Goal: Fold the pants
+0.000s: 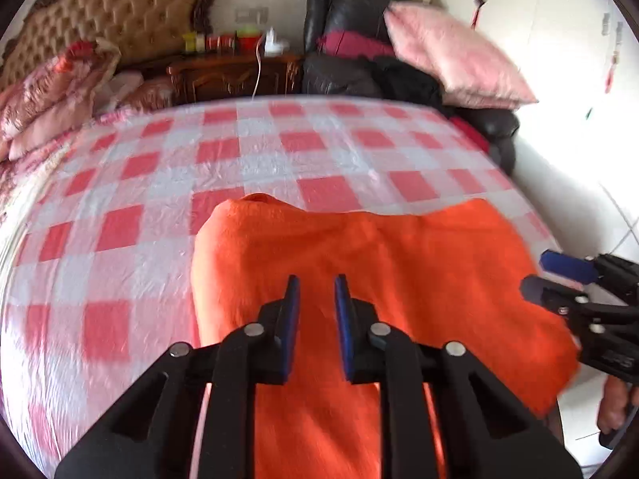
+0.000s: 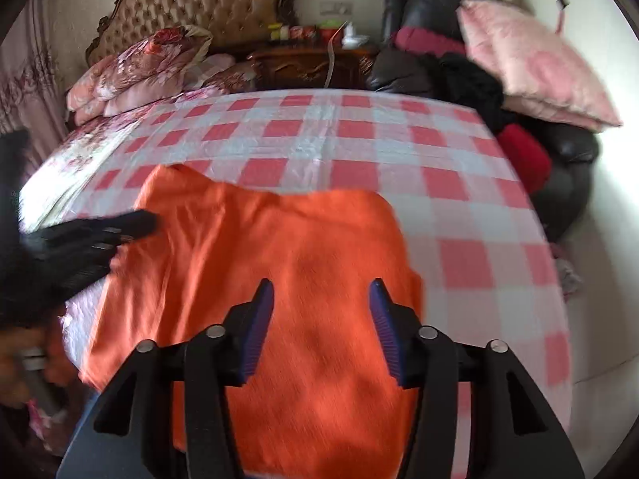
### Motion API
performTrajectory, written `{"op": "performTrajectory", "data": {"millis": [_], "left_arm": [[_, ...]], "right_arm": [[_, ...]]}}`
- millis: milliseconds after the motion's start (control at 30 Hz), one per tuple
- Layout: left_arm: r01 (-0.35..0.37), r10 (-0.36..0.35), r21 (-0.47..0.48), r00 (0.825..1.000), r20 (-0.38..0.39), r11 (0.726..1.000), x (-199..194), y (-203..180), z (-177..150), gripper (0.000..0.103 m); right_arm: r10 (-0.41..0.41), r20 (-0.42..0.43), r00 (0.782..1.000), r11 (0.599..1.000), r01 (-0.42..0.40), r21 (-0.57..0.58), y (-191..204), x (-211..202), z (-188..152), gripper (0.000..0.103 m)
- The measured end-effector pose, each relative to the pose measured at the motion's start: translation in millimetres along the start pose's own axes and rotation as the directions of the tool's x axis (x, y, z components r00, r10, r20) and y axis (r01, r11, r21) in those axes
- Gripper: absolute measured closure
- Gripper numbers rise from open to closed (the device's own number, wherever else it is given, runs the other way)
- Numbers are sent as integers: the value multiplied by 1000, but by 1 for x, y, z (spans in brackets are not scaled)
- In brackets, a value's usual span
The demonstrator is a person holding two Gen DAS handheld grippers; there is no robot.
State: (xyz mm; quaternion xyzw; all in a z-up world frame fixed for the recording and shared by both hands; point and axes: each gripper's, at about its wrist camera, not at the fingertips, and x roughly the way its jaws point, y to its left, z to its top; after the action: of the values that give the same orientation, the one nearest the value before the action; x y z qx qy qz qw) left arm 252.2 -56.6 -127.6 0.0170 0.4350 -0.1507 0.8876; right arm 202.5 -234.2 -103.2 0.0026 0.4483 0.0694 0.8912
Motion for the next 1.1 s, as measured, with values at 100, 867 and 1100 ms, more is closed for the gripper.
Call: {"op": "performTrajectory", "data": {"millis": [100,867,1100], "left_arm": [[-33,31,-28,996,-88,999,37,17,15,91],[-74,81,-99,995,66,992,-120,-28,-102,41],[-47,59,-139,995,81,989,-168,-43,-122,34]], "right_arm": [[-89,-59,994,996,87,-31,-10,38,17,54],[-187,52,981,981,183,71,36,-67,-86,33],[-231,117,966,970,220,100,50,-129,-107,32]]}}
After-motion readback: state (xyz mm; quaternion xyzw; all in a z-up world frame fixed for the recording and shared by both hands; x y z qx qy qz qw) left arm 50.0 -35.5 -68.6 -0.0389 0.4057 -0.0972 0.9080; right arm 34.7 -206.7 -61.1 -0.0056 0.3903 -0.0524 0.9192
